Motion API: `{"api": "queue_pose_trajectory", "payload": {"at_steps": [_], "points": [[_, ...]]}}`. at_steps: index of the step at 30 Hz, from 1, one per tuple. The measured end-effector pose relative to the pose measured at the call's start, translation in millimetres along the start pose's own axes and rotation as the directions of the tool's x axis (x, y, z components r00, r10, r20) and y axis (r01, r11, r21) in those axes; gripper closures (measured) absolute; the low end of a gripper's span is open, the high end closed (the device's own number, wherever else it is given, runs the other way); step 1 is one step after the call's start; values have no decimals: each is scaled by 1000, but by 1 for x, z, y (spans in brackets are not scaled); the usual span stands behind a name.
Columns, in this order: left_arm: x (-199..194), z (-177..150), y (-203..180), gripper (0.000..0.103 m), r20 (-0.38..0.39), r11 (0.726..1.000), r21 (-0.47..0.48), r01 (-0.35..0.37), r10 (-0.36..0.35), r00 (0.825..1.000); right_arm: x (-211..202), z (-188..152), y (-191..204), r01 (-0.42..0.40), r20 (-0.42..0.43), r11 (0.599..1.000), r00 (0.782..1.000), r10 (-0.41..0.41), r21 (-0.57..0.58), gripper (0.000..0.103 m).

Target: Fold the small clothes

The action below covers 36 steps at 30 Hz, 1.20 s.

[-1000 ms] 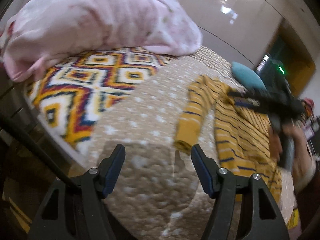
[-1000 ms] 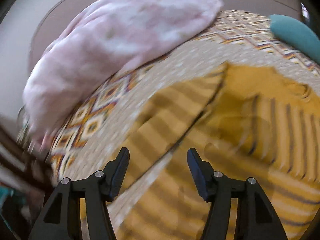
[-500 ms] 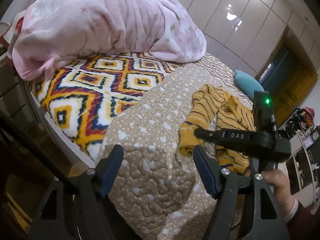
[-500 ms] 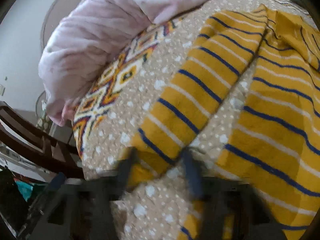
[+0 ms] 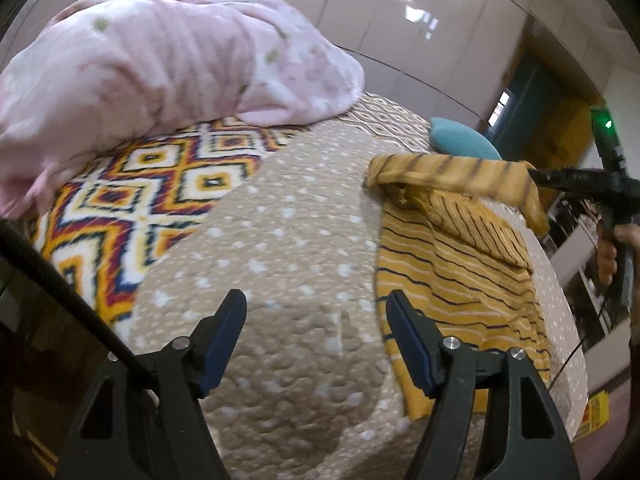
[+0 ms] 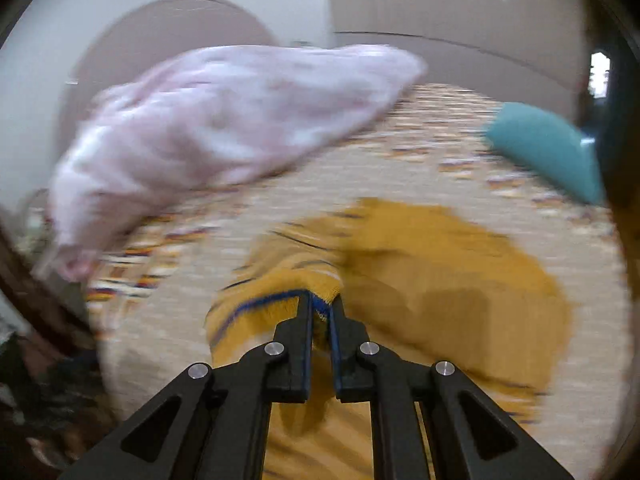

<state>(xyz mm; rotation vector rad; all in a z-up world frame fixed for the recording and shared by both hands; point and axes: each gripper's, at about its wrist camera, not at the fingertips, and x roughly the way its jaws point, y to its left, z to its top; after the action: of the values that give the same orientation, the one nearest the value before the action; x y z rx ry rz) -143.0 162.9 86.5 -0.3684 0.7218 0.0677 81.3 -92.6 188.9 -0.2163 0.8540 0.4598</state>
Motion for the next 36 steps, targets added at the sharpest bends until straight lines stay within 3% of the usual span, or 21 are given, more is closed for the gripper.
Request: {"api": "queue_pose_trajectory", "payload": {"at_steps": [1, 3, 4, 6, 7, 10, 11, 14, 19, 23, 27, 30, 31, 32, 33, 35, 36], "points": [[4, 1, -5, 32, -8, 1000, 8, 6, -6, 1000, 1, -3, -22, 98, -9, 995, 995, -98, -9, 95], [13, 1, -17, 32, -29, 999, 23, 28, -27, 999, 12, -13, -59, 263, -58, 964, 963, -264, -23, 92], [15, 2, -22, 32, -38, 999, 30, 38, -37, 999, 26, -20, -82, 363, -113, 931, 924, -366, -44, 89], [23, 2, -35, 32, -58, 997, 49, 56, -54, 997, 40, -35, -111, 504, -167, 861, 846, -507, -61, 73], [26, 2, -38, 32, -63, 997, 57, 59, -55, 996, 41, -43, -126, 518, -177, 855, 839, -515, -37, 71], [39, 1, -50, 30, -88, 994, 89, 57, -49, 995, 29, -66, -157, 378, -155, 911, 922, -354, 163, 54], [45, 0, -53, 30, -99, 994, 97, 57, -48, 994, 26, -74, -166, 342, -142, 914, 938, -316, 219, 51], [63, -3, -58, 30, -142, 994, 99, 55, -41, 989, 23, -101, -180, 256, -136, 912, 965, -223, 322, 51], [87, -8, -59, 30, -211, 995, 81, 60, -42, 977, 21, -142, -171, 147, -94, 899, 989, -118, 414, 51], [97, -12, -67, 30, -228, 994, 91, 62, -40, 973, 29, -141, -176, 136, -71, 888, 991, -116, 439, 51], [104, -16, -75, 30, -247, 992, 106, 65, -37, 968, 51, -125, -193, 125, -20, 846, 991, -134, 518, 51], [108, -17, -75, 30, -251, 992, 113, 56, -26, 968, 76, -113, -202, 167, -65, 837, 985, -157, 521, 54], [108, -17, -74, 30, -251, 992, 113, 56, -25, 968, 92, -109, -204, 191, -119, 847, 981, -151, 496, 60], [109, -16, -73, 30, -253, 992, 114, 56, -25, 967, 106, -107, -205, 270, -194, 849, 960, -201, 454, 74], [109, -16, -72, 30, -256, 992, 113, 62, -31, 966, 113, -107, -206, 313, -229, 851, 945, -234, 422, 75], [108, -15, -70, 30, -257, 991, 111, 72, -41, 966, 109, -102, -205, 348, -226, 846, 934, -277, 404, 75], [108, -15, -68, 30, -253, 991, 111, 71, -41, 967, 103, -101, -201, 389, -229, 839, 918, -323, 381, 75]]}}
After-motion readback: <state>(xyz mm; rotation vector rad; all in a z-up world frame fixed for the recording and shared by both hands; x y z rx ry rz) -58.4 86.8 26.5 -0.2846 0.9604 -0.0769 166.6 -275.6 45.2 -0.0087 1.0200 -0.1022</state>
